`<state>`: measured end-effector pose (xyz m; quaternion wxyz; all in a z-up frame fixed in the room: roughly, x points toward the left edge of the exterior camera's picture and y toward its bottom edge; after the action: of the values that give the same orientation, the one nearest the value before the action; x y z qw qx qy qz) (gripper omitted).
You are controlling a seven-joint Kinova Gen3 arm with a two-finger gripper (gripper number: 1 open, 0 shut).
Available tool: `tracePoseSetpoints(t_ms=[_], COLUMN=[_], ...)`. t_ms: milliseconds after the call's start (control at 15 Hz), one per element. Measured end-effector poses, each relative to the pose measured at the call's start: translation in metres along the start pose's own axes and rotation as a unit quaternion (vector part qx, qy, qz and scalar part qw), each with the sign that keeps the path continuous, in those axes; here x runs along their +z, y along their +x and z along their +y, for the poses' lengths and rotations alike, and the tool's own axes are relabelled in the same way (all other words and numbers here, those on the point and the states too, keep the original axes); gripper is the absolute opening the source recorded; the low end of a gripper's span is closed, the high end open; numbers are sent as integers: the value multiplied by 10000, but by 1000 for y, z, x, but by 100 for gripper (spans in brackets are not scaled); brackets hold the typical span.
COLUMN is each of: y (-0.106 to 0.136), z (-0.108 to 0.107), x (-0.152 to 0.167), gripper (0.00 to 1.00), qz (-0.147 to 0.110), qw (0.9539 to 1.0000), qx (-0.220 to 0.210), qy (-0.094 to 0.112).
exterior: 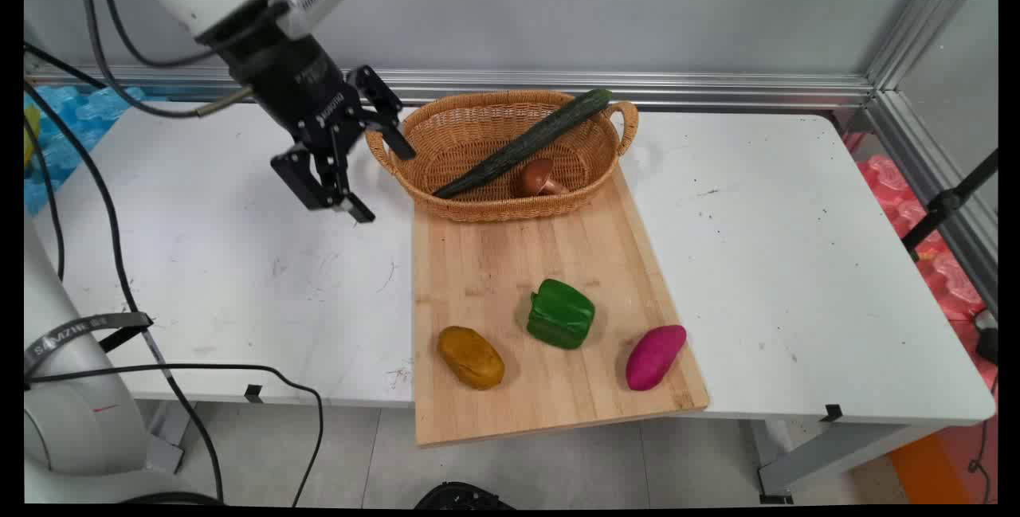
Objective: Pick up the potato from the cutting board
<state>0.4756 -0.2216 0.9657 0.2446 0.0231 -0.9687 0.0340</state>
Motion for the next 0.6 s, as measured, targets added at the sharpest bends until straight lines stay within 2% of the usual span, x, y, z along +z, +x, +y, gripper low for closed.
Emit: tracePoseSetpoints(t_ms=[600], y=[25], z=[10], x=[77], gripper=[100], qz=[-151], qw=[9972], qx=[681], qy=[-251])
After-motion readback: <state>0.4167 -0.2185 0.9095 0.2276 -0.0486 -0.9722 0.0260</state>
